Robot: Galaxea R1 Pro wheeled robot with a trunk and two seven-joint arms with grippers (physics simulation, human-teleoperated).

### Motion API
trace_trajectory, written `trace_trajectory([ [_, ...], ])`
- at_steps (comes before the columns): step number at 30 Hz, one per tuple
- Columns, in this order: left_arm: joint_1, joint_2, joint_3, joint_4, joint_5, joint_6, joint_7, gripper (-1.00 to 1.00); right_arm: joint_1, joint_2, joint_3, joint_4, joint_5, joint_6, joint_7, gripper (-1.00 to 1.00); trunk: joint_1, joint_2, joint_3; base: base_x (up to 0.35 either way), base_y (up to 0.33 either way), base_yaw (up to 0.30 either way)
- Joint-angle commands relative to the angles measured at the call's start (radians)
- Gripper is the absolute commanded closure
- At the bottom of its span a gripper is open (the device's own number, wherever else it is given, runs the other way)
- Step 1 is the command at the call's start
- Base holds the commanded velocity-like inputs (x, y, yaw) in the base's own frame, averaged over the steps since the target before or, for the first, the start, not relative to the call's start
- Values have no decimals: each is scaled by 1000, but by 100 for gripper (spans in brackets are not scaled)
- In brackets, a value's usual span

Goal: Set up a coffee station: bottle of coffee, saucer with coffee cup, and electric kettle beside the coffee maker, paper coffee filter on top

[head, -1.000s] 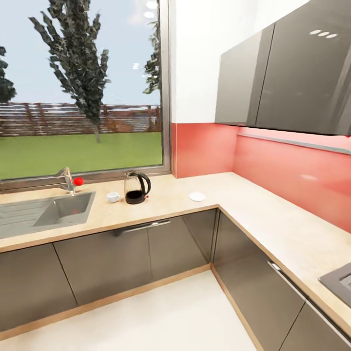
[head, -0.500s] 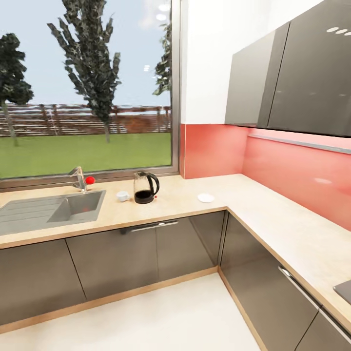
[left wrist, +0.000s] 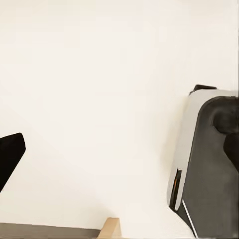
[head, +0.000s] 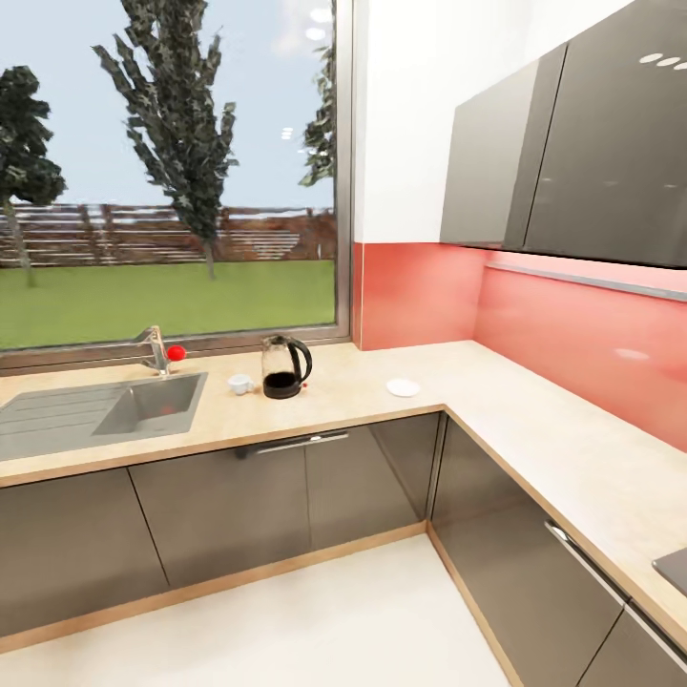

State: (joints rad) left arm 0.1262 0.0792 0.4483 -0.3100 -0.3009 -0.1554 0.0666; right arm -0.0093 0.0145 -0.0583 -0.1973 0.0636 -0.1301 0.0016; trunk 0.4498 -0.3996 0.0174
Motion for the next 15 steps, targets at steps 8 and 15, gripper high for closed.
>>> trace_trajectory([
  [8, -309, -56, 6, -24, -9, -215, -11, -100, -2, 5, -7, -373, 2, -78, -5, -100, 0, 0, 0, 0, 0, 0],
  [15, -506, -108, 6, -25, -8, -234, -64, -100, -41, 33, -6, -472, 1, -150, -5, -100, 0, 0, 0, 0, 0, 0],
])
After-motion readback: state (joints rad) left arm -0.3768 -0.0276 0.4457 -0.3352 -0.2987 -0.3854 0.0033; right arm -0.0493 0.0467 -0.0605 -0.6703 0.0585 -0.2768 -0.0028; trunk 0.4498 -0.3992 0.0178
